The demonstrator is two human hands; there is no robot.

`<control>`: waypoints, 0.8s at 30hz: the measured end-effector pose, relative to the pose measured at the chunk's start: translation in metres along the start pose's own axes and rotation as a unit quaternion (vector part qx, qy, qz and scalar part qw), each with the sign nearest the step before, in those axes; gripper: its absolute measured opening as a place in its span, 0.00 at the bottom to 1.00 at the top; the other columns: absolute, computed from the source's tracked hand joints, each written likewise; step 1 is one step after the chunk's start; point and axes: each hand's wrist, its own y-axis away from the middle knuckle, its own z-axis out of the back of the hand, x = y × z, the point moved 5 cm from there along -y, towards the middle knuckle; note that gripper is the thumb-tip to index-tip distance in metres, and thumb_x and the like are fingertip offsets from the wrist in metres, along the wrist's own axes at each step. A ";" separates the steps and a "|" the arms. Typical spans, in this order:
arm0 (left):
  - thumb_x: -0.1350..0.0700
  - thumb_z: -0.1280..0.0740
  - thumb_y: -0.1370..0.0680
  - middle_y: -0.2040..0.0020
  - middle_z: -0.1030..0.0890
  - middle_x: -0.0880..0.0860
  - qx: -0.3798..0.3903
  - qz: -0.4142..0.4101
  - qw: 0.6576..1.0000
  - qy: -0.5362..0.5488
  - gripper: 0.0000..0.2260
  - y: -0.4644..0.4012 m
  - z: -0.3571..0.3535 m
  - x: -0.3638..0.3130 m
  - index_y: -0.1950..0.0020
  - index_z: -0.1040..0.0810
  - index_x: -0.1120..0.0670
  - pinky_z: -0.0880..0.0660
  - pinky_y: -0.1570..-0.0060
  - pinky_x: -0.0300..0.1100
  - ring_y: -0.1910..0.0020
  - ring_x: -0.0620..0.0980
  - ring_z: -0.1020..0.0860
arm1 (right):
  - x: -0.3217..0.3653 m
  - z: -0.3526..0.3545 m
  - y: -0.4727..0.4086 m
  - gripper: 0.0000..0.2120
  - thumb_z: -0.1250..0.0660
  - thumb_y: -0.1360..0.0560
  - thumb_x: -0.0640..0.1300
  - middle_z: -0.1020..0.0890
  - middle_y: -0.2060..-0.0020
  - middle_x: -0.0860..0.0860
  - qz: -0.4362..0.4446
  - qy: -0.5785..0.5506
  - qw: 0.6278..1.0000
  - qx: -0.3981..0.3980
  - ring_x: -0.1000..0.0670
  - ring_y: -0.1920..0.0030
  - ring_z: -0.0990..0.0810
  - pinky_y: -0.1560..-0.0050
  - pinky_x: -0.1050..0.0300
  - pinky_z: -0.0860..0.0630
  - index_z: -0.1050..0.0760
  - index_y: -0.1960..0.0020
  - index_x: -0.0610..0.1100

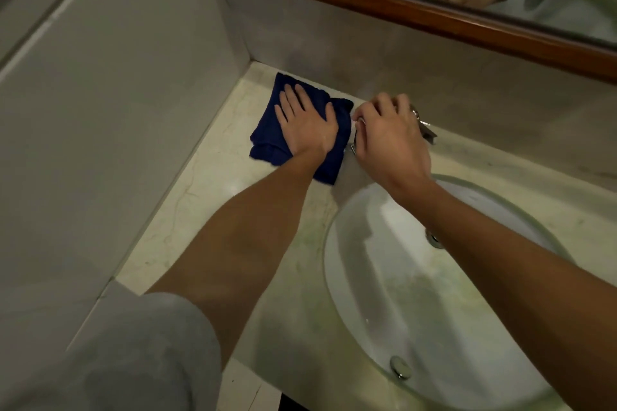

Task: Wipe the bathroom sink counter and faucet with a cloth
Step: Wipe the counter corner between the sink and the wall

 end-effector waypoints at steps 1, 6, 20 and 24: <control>0.38 0.54 0.18 0.17 0.49 0.61 -0.005 0.004 1.000 -0.001 0.36 0.011 -0.001 0.006 0.17 0.51 0.61 0.56 0.20 0.55 0.18 0.58 0.50 | 0.001 0.000 0.000 0.11 0.41 0.18 0.44 0.22 0.46 0.44 0.000 0.003 1.000 0.002 0.41 0.43 0.28 0.45 0.43 0.26 0.21 0.42 0.42; 0.39 0.53 0.18 0.18 0.44 0.63 -0.020 0.030 0.999 -0.006 0.36 0.095 -0.004 0.013 0.18 0.48 0.63 0.50 0.20 0.56 0.19 0.60 0.45 | 0.004 0.006 0.000 0.11 0.40 0.19 0.44 0.22 0.45 0.43 0.005 0.014 1.000 0.017 0.40 0.42 0.28 0.44 0.44 0.27 0.22 0.41 0.42; 0.39 0.54 0.16 0.16 0.50 0.59 -0.002 0.082 0.996 0.037 0.34 0.247 -0.002 0.082 0.16 0.53 0.59 0.54 0.19 0.53 0.17 0.56 0.50 | 0.004 0.009 0.000 0.11 0.38 0.20 0.45 0.22 0.46 0.42 0.017 0.015 1.000 0.022 0.38 0.42 0.28 0.44 0.42 0.28 0.22 0.42 0.41; 0.36 0.54 0.17 0.16 0.53 0.57 0.003 0.117 0.993 0.022 0.36 0.287 0.002 0.131 0.16 0.56 0.57 0.53 0.19 0.53 0.17 0.54 0.52 | 0.005 0.009 -0.001 0.11 0.37 0.20 0.45 0.22 0.46 0.42 0.011 0.013 0.999 0.031 0.39 0.43 0.28 0.45 0.43 0.28 0.22 0.42 0.42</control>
